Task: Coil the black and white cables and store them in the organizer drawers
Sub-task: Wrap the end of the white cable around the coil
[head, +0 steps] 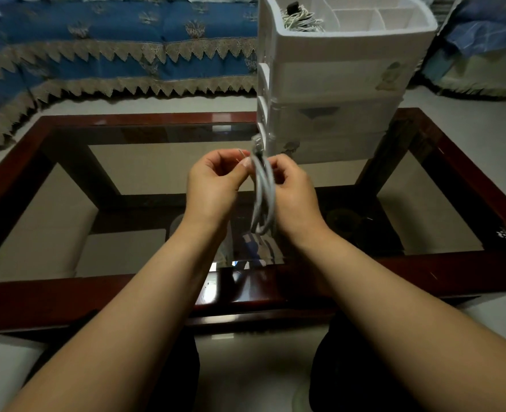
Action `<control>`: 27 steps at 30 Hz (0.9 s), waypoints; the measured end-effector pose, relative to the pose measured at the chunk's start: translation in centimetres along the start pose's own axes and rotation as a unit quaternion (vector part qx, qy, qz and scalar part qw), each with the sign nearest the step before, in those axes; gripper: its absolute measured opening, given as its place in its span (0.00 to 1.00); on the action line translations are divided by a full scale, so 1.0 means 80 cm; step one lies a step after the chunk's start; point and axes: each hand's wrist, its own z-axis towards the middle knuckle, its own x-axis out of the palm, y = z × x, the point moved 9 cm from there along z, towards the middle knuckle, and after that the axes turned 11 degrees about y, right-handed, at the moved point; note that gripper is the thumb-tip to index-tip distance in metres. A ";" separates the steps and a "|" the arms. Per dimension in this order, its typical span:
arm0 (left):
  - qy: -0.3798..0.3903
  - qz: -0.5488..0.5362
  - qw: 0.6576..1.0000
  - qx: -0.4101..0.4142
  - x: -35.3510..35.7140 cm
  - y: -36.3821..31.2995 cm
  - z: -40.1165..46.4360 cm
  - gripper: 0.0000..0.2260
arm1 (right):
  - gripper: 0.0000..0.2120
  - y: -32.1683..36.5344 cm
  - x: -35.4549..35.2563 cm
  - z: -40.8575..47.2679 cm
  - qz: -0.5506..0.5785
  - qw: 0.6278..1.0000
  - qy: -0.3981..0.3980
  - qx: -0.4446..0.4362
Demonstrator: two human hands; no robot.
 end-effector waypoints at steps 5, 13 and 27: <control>0.018 -0.019 0.996 0.087 0.006 -0.025 -0.002 0.15 | 0.17 -0.029 0.005 0.008 0.196 0.969 0.052 0.141; 0.090 0.038 0.986 0.133 0.027 -0.043 -0.009 0.15 | 0.20 -0.046 0.019 -0.025 0.558 0.763 0.062 0.322; -0.068 -0.057 0.996 -0.003 0.005 0.016 -0.008 0.11 | 0.23 -0.042 0.000 -0.009 0.479 0.855 -0.040 0.195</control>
